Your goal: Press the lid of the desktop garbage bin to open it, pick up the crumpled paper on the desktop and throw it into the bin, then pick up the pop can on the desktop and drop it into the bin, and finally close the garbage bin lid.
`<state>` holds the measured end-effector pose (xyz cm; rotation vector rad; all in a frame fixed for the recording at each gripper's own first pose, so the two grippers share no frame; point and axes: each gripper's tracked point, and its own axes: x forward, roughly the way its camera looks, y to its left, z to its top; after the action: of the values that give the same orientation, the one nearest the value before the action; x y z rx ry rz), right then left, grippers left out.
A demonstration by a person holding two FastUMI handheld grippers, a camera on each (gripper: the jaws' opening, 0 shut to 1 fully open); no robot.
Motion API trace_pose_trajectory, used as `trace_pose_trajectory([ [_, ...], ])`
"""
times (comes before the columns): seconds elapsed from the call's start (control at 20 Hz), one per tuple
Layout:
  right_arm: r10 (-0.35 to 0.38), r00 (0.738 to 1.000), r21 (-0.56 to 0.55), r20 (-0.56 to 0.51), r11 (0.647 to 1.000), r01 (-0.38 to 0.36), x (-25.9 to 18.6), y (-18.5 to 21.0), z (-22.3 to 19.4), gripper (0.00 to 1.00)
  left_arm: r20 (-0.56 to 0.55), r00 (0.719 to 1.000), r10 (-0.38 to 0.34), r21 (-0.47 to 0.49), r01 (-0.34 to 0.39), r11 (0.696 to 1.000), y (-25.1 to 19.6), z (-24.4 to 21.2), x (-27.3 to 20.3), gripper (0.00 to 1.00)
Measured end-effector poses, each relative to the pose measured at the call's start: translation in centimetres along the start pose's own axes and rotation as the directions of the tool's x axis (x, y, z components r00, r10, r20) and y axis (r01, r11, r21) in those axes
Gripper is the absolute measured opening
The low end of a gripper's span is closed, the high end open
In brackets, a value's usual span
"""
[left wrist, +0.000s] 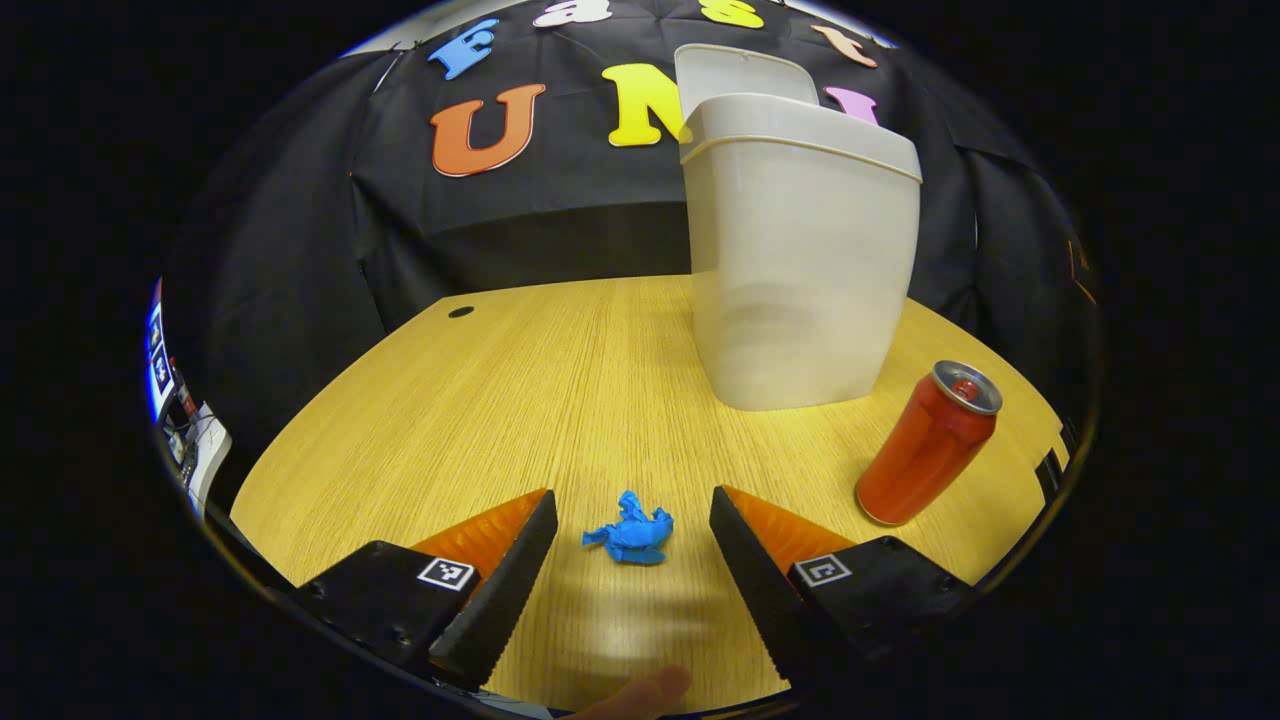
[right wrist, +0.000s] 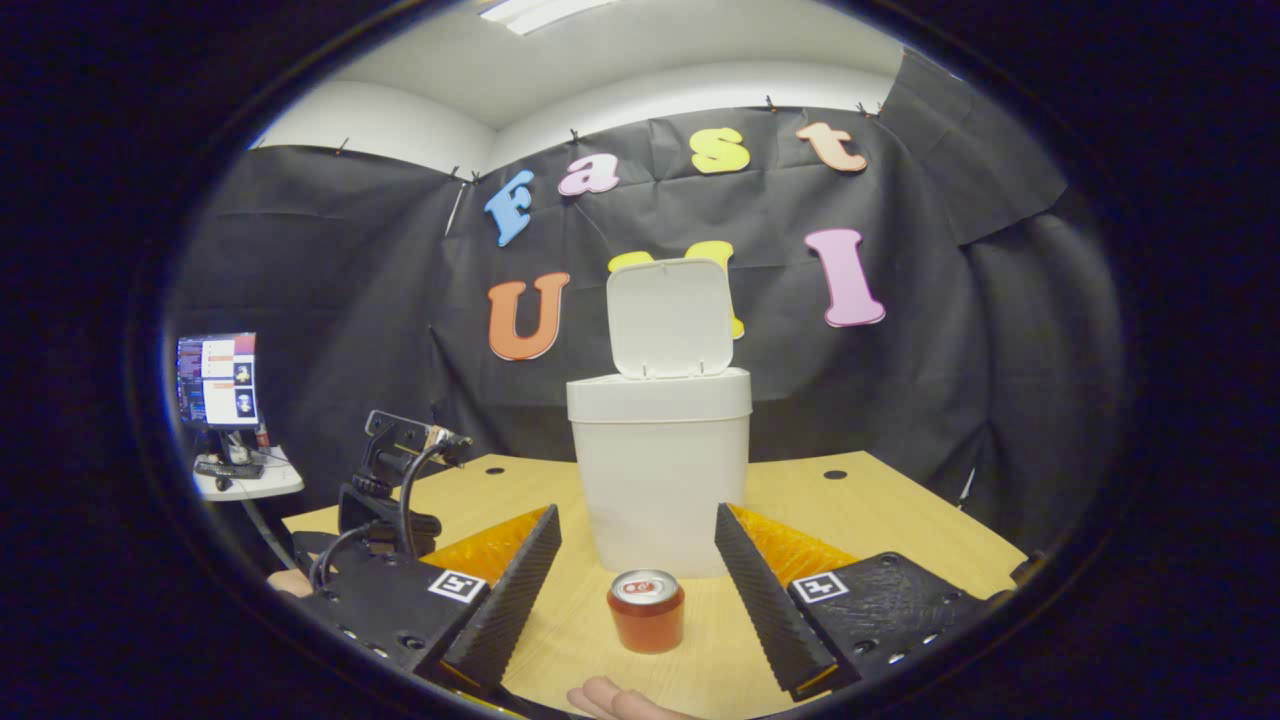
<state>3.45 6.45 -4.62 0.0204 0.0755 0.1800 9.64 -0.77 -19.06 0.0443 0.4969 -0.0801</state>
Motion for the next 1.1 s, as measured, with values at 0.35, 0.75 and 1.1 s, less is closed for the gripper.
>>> trace_pose_trajectory([
  [0.35, -0.050, 0.995, 0.067, -0.088, 0.996, 0.055, 1.7, -0.9, -3.1, 0.93, -0.048, 0.998, -0.035, 0.003, 0.035, 0.999, -0.6, -1.8, 1.9, 0.93],
  [0.75, -0.099, 0.979, 0.062, -0.180, 0.992, 0.112, 2.9, -0.6, -7.0, 0.96, -0.072, 0.996, -0.048, 0.004, 0.049, 0.999, -0.2, -2.0, 2.4, 0.71],
  [1.1, -0.101, 0.953, 0.005, -0.285, 0.994, 0.106, 4.5, 0.4, -11.1, 0.96, -0.067, 0.997, -0.046, 0.020, 0.047, 0.999, -0.6, -2.2, 2.4, 0.55],
])
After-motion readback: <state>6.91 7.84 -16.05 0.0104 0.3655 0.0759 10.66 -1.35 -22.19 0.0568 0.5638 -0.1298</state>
